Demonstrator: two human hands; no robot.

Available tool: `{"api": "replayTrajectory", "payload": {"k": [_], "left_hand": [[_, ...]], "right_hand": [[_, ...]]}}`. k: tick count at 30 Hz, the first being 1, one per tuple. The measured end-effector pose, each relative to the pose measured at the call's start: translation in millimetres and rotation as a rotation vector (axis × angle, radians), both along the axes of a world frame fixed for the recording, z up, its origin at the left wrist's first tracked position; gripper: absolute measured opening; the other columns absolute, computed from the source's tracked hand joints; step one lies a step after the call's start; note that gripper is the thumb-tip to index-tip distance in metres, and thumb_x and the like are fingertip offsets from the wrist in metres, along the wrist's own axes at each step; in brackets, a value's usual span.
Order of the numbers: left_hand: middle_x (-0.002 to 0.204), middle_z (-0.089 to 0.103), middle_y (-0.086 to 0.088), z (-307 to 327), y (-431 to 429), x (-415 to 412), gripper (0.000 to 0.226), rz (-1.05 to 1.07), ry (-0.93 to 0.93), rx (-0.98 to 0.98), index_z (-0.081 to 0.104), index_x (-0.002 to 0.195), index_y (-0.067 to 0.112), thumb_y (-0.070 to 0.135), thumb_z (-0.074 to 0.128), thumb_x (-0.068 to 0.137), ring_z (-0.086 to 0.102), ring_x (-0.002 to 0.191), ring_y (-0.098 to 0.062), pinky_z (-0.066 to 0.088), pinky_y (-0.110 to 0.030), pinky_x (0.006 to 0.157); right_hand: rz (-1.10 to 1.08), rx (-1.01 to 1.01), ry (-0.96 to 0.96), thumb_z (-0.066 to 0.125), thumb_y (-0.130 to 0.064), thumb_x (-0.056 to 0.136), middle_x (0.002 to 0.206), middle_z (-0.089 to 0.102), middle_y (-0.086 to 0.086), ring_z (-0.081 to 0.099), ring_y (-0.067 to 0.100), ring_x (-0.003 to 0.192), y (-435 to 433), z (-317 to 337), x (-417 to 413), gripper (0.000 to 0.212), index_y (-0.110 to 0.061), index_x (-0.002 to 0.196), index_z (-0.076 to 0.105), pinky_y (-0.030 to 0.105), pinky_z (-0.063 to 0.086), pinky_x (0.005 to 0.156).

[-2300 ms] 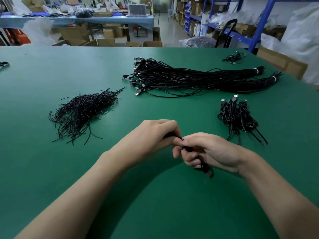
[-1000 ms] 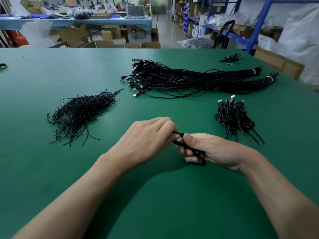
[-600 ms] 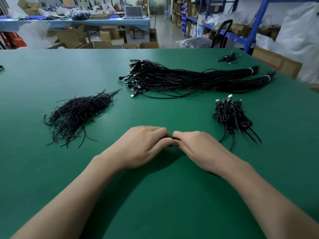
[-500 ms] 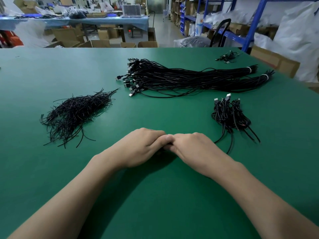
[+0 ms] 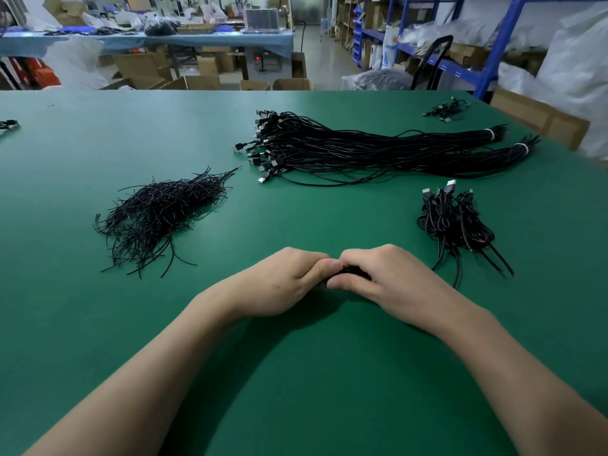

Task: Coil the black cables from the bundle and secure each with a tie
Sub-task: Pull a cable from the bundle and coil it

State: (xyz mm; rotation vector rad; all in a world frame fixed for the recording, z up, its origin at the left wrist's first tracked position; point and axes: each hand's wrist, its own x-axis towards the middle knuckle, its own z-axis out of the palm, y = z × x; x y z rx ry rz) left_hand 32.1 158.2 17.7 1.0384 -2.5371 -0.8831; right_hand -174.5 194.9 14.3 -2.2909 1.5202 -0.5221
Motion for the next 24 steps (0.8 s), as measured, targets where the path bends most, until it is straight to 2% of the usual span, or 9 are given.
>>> {"api": "replayTrajectory", "payload": {"k": [3,5,7,11,12,14,17,22,24], "left_hand": [[0.065,0.044,0.010,-3,-5,3,0.046,0.108,0.119,-0.051,0.049,0.076,0.015,0.046,0.032,0.105,0.039,0.061,-0.008,0.037,-0.030,0.064],[0.066,0.041,0.012,-3,-7,4,0.046,0.220,0.305,0.013,0.048,0.075,0.015,0.044,0.034,0.108,0.036,0.061,-0.010,0.034,-0.031,0.061],[0.065,0.039,0.014,-3,-4,-1,0.044,0.280,0.465,0.112,0.046,0.073,0.019,0.042,0.034,0.109,0.033,0.059,-0.008,0.031,-0.026,0.057],[0.063,0.035,0.016,-3,7,-21,0.041,0.244,0.624,0.269,0.042,0.074,0.017,0.034,0.033,0.110,0.028,0.055,-0.005,0.029,-0.016,0.052],[0.063,0.033,0.014,-3,9,-24,0.041,0.234,0.643,0.293,0.041,0.075,0.016,0.034,0.033,0.110,0.027,0.054,-0.005,0.028,-0.016,0.051],[0.064,0.030,0.010,-2,12,-29,0.041,0.225,0.673,0.338,0.042,0.076,0.014,0.034,0.032,0.111,0.026,0.054,-0.006,0.028,-0.014,0.050],[0.065,0.030,0.007,-3,15,-34,0.043,0.227,0.721,0.407,0.044,0.077,0.014,0.038,0.032,0.110,0.028,0.055,-0.007,0.029,-0.014,0.050],[0.064,0.055,0.008,-8,15,-32,0.054,0.234,0.644,0.430,0.058,0.071,0.020,0.049,0.031,0.108,0.046,0.058,-0.009,0.039,-0.014,0.058],[0.065,0.061,0.010,-9,14,-30,0.057,0.236,0.590,0.386,0.064,0.070,0.023,0.050,0.030,0.108,0.051,0.059,-0.006,0.040,-0.013,0.058]], "right_hand": [[-0.079,0.154,-0.431,0.070,-0.049,0.089,0.072,0.073,-0.003,0.060,0.009,0.053,-5,-2,-10,0.020,-0.032,0.101,0.067,0.022,0.046,0.051],[-0.089,0.269,-0.713,0.069,-0.046,0.088,0.080,0.076,0.003,0.058,0.012,0.053,-7,-1,-13,0.031,-0.028,0.113,0.066,0.021,0.045,0.051],[-0.075,0.330,-0.870,0.066,-0.047,0.086,0.084,0.076,0.003,0.057,0.011,0.055,-7,-4,-7,0.039,-0.024,0.118,0.067,0.020,0.044,0.051],[-0.078,0.330,-1.091,0.065,-0.043,0.085,0.071,0.063,-0.004,0.045,0.007,0.053,-3,-13,20,0.027,-0.023,0.100,0.074,0.020,0.036,0.048],[-0.093,0.297,-1.126,0.064,-0.043,0.086,0.069,0.058,-0.005,0.041,0.007,0.053,-3,-15,24,0.023,-0.024,0.096,0.076,0.023,0.032,0.048],[-0.129,0.226,-1.169,0.063,-0.040,0.088,0.071,0.056,-0.003,0.033,0.008,0.055,-3,-15,27,0.025,-0.025,0.102,0.078,0.028,0.023,0.051],[-0.168,0.175,-1.205,0.064,-0.037,0.089,0.074,0.062,-0.003,0.034,0.007,0.056,-2,-15,27,0.031,-0.020,0.111,0.077,0.023,0.025,0.049],[-0.144,0.085,-1.144,0.061,-0.029,0.096,0.059,0.059,0.001,0.057,0.011,0.052,0,-11,28,0.027,-0.004,0.092,0.072,0.015,0.038,0.053],[-0.141,0.042,-1.102,0.060,-0.021,0.099,0.059,0.056,0.001,0.058,0.013,0.053,-1,-10,27,0.027,-0.007,0.078,0.069,0.015,0.043,0.060]]}}
